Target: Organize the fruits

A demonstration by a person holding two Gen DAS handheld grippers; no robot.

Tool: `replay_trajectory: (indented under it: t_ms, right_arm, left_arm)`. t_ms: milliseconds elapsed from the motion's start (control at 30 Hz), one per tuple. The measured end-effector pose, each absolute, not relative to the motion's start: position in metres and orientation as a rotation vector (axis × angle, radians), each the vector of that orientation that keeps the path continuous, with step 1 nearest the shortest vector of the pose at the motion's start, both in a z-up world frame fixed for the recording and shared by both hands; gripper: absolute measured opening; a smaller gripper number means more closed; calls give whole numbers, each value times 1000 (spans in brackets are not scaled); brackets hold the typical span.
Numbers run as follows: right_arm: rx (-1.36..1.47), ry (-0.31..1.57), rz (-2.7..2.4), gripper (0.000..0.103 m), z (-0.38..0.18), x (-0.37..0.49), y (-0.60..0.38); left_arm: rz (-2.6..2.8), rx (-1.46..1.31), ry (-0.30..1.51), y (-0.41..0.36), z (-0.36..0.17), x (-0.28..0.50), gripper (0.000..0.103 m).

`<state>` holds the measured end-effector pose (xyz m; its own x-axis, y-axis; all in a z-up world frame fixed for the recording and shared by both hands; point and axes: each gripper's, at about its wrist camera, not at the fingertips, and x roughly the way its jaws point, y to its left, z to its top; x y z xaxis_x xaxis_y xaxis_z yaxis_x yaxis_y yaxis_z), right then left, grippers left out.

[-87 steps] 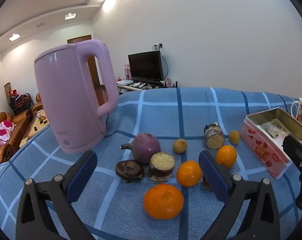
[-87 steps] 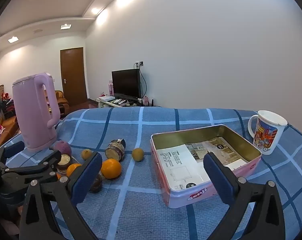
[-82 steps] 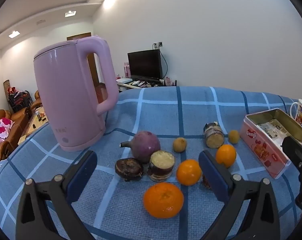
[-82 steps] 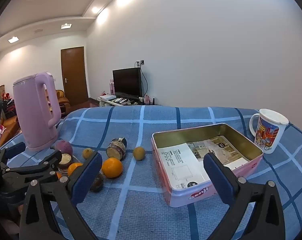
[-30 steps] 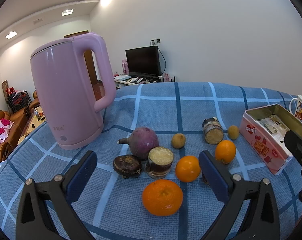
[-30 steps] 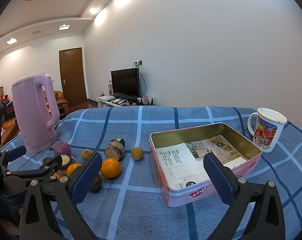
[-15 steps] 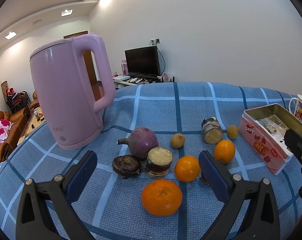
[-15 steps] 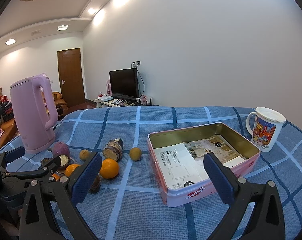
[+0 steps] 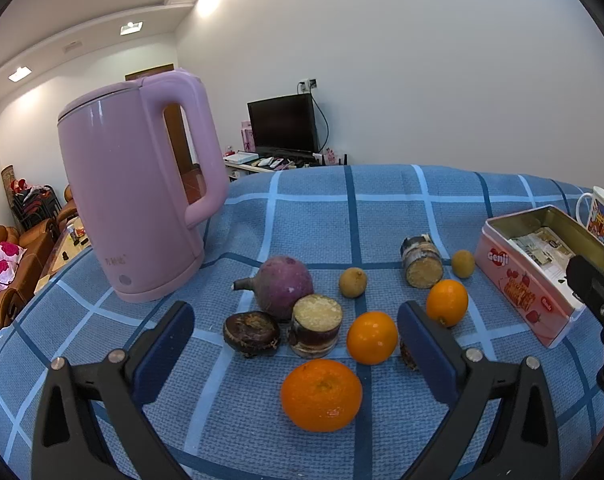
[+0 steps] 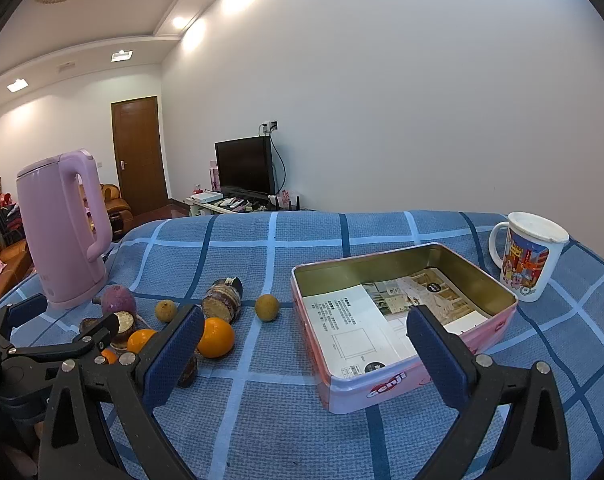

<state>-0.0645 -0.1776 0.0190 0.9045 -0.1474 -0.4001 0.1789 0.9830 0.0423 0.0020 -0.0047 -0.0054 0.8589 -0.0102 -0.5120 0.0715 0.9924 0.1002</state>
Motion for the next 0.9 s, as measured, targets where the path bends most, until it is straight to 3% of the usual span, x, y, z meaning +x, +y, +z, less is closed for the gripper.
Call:
replay_trajectory:
  t_ms: [700, 900]
  right_arm:
    - [85, 411, -141, 101, 18, -64, -176]
    - [102, 449, -88, 82, 15, -61, -175]
  left_arm:
    - [-131, 132, 601, 2, -10, 7, 103]
    - [-280, 58, 712, 21, -16, 18, 102]
